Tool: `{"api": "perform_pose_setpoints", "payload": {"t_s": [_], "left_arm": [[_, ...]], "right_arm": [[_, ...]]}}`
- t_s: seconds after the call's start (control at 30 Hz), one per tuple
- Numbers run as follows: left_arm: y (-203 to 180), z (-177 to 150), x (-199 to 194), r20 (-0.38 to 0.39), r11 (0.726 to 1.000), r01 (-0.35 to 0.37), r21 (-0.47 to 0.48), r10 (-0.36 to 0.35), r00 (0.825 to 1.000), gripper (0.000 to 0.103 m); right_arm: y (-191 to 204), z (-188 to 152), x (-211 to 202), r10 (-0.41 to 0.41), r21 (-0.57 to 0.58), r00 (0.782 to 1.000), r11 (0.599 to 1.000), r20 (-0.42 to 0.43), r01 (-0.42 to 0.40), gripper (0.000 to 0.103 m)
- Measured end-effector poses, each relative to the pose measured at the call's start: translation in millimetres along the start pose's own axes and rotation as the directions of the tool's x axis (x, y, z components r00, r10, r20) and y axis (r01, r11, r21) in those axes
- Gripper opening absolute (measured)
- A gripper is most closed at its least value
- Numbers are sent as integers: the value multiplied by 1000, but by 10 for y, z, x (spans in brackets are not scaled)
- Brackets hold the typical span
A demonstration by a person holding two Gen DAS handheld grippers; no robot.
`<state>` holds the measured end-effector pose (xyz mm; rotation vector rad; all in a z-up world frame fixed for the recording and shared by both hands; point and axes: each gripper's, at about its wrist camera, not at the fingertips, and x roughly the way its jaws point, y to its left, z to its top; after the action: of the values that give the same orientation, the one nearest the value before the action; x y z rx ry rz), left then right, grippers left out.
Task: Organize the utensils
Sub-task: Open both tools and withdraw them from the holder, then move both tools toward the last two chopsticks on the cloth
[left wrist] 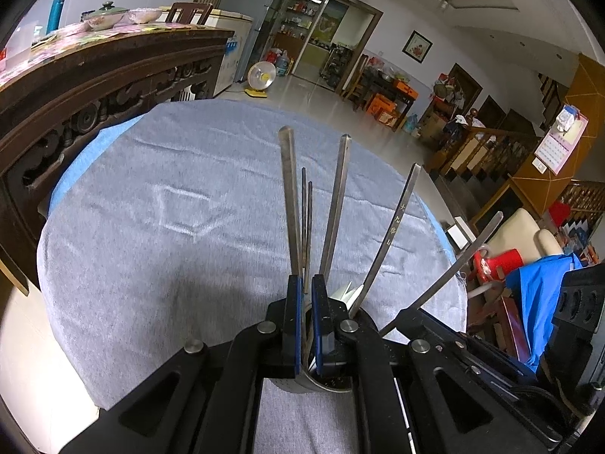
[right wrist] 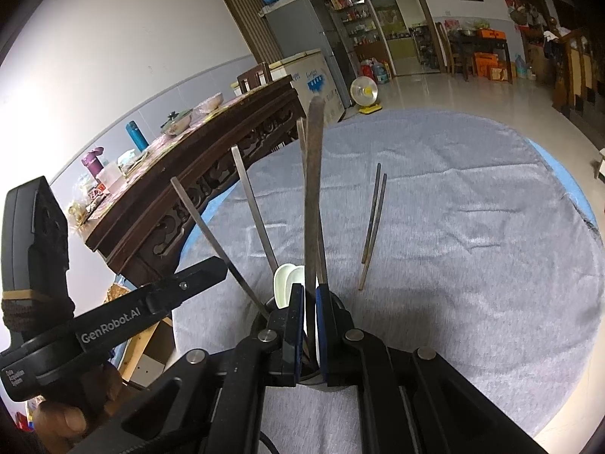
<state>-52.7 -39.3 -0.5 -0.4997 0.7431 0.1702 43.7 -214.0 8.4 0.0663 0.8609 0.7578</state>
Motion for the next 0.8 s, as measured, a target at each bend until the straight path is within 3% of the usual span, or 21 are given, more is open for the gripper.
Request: {"api": "perform_pose_setpoints", "payload": {"t_s": [0.07,0.13,0.2,0.27,0.5,0.63,0.8], "left_arm": [[15,-3,-7,-3,1000,5,-9,-5,1000,5],[42,7,-12,-7,1000,4,-17,-4,1000,5],[78,20,-32,-5,1000,3,-28,-3,1000,7],[108,26,-50,-4,999,1,-38,-1,1000,8],[310,115,-258,41,995,10,-101,-6,999,14],[558,275,-373,100,984,-20,-177,38,994,32],[1047,499,-215,66,955,-105,-277,128,990,33]], "right_arm": [[-22,-2,-3,8,15,1000,1000,2,-8,8],[-48,11,3,10,28,1000,1000,-3,-10,16],[-91,19,-19,11,43,1000,999,-1,-11,40],[-120,23,-73,10,55,1000,998,11,-10,53],[-289,39,-440,23,104,996,994,83,-31,54],[-525,75,-762,13,166,987,985,162,-40,56],[-1085,130,-829,-45,285,987,958,151,-1,58]]}}
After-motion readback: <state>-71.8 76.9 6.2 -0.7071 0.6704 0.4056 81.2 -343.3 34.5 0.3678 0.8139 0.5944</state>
